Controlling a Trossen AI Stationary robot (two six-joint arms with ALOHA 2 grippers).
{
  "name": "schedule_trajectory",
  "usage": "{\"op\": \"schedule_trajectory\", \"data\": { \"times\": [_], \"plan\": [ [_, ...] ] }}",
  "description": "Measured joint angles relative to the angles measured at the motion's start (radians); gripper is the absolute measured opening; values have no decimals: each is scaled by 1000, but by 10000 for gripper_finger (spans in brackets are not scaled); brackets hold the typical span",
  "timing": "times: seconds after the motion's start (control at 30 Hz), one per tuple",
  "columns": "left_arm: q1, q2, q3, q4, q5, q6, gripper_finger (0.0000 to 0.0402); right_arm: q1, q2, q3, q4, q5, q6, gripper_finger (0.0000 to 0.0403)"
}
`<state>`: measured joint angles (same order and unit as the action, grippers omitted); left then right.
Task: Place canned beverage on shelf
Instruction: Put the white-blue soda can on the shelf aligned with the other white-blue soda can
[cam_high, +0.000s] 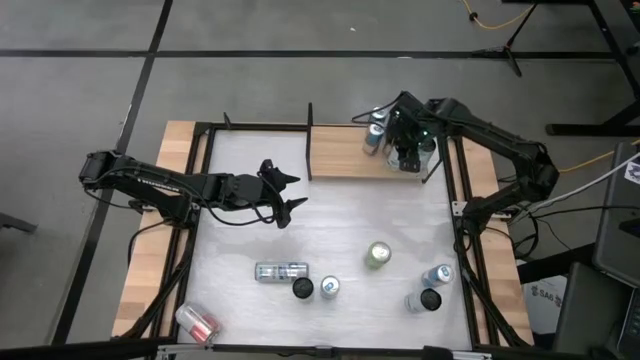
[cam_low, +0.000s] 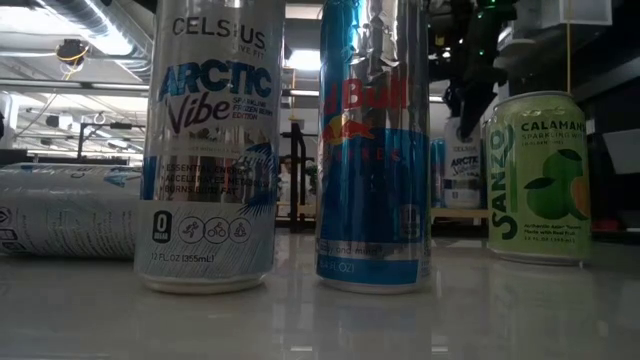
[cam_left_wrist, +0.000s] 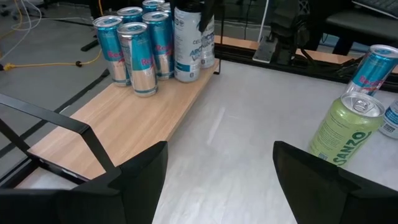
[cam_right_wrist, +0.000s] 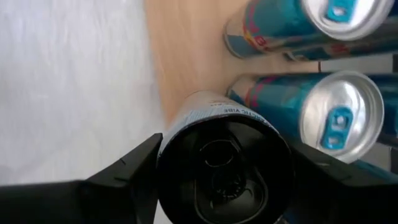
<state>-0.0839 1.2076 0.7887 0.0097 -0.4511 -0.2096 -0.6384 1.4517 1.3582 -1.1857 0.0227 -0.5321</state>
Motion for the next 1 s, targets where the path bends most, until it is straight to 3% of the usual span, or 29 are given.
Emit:
{"op": "schedule_trajectory", "data": {
  "times": [0.4, 1.0],
  "plan": [
    [0, 0, 0, 2, 0, 0, 283, -10, 0, -1, 3, -17, 1, 286],
    [0, 0, 0, 2, 0, 0, 283, -10, 0, -1, 6, -5, 2, 289]
  ]
}}
